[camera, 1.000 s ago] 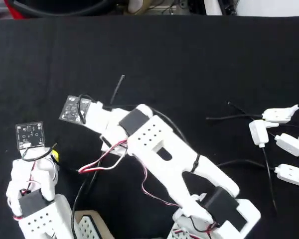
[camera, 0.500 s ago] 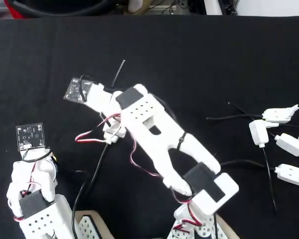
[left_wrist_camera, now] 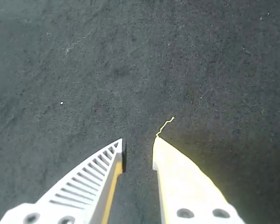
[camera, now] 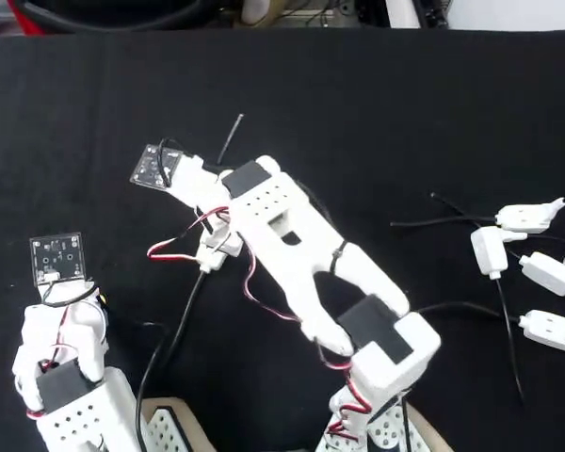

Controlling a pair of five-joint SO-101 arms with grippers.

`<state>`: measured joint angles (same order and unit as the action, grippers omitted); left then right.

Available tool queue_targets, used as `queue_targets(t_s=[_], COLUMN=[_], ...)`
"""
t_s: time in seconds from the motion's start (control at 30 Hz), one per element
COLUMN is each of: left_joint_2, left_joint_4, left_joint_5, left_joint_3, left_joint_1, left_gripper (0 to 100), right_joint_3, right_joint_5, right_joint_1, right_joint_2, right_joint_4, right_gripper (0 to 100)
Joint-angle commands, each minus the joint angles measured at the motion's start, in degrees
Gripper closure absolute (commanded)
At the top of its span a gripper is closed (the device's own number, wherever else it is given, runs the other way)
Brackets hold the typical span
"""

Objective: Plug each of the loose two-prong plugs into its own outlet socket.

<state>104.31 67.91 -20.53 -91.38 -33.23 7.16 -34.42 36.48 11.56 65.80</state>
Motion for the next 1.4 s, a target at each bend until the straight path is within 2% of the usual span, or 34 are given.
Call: queue_targets(t_s=[0.0, 0.73, 1.1, 1.37], left_joint_2=[0.26, 0.26, 0.26, 0.26], left_joint_4=[0.35, 0.44, 0.44, 0.35], left_joint_5=[-0.18, -0.35, -0.35, -0.44], left_joint_3=[0.57, 0.57, 0.57, 0.40], left_joint_1=[-0.48, -0.48, -0.48, -0.48], left_gripper=[89, 89, 89, 89], right_joint_3=[-3.30, -4.00, -4.35, -6.64], right_joint_5=[-0.09, 0.00, 1.85, 1.93], right_joint_1=[-0.62, -3.16, -1.67, -6.51], right_joint_2=[1.71, 2.59, 10.33, 8.40], right_joint_4=[-2.64, -3.16, -4.75, 2.81], right_gripper=[98.7, 98.7, 98.7, 98.7])
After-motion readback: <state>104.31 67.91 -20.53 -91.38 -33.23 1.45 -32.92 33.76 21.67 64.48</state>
